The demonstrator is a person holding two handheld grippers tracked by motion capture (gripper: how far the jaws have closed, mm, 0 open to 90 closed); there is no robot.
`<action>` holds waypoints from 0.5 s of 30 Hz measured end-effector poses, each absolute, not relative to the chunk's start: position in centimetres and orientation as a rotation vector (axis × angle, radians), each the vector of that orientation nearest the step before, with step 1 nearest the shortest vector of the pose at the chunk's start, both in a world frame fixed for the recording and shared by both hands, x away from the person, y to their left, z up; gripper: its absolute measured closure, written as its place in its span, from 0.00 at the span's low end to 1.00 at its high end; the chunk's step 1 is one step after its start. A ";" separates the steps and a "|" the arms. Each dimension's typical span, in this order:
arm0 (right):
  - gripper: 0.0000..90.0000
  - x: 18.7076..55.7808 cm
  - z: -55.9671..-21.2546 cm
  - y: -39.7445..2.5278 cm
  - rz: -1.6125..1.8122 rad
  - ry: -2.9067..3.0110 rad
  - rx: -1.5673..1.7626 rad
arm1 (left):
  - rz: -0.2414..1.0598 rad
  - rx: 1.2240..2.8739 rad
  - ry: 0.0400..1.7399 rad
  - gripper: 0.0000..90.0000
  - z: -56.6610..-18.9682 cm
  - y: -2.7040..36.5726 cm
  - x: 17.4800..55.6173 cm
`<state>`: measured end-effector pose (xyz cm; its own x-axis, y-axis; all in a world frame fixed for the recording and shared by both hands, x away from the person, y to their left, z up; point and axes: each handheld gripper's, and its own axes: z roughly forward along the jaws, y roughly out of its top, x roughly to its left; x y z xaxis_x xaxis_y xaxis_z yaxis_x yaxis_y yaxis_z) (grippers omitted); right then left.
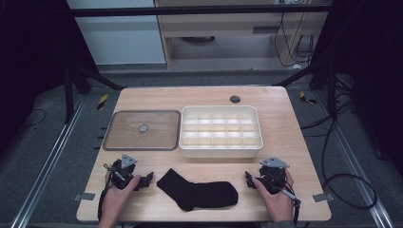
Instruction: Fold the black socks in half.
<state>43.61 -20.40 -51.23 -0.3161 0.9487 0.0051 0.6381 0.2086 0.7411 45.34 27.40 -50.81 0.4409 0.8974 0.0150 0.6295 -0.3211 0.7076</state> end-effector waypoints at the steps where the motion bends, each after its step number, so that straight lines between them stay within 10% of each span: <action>1: 0.10 43.6 -51.2 -20.3 0.903 2.031 1.473 | 0.532 2.058 1.267 0.03 -50.6 27.4 45.2; 15: 0.13 43.4 -51.2 -20.2 0.904 2.031 1.469 | 0.505 2.085 1.121 0.09 -48.1 26.1 42.2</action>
<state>43.36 -20.20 -51.21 -0.3144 0.9493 0.0033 0.6379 0.2087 0.7413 42.18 26.13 -48.15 0.5483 0.8362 0.0092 0.5606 -0.3757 0.7380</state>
